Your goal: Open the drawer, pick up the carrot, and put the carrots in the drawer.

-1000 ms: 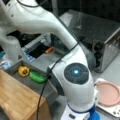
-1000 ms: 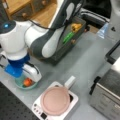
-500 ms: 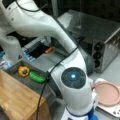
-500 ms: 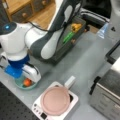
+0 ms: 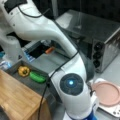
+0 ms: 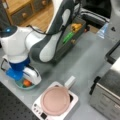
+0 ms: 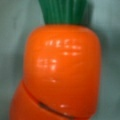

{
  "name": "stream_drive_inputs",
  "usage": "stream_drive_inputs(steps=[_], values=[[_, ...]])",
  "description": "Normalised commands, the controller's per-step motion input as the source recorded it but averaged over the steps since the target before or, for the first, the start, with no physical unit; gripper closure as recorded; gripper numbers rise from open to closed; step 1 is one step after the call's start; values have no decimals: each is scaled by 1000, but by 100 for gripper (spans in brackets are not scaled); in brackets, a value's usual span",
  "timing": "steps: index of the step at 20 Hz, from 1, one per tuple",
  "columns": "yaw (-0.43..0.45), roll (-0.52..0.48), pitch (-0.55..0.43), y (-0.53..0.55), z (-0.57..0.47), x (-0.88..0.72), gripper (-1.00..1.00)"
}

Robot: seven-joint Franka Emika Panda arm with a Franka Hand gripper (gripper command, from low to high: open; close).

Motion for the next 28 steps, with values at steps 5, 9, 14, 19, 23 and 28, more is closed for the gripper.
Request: stream_drive_inputs(steps=[5,9,14,19,23,28], values=[[-59,149,-258,107,-326,-128,-100],[-61,143,-235,146,-402,-129,-100],[-74,168,-172,186,-455,-157,100],[-75,203,-163,212,-501,-142,100],[-86,183,-166,155,-338,-106,100],[-96,196,-135,118,-304,-125,100]])
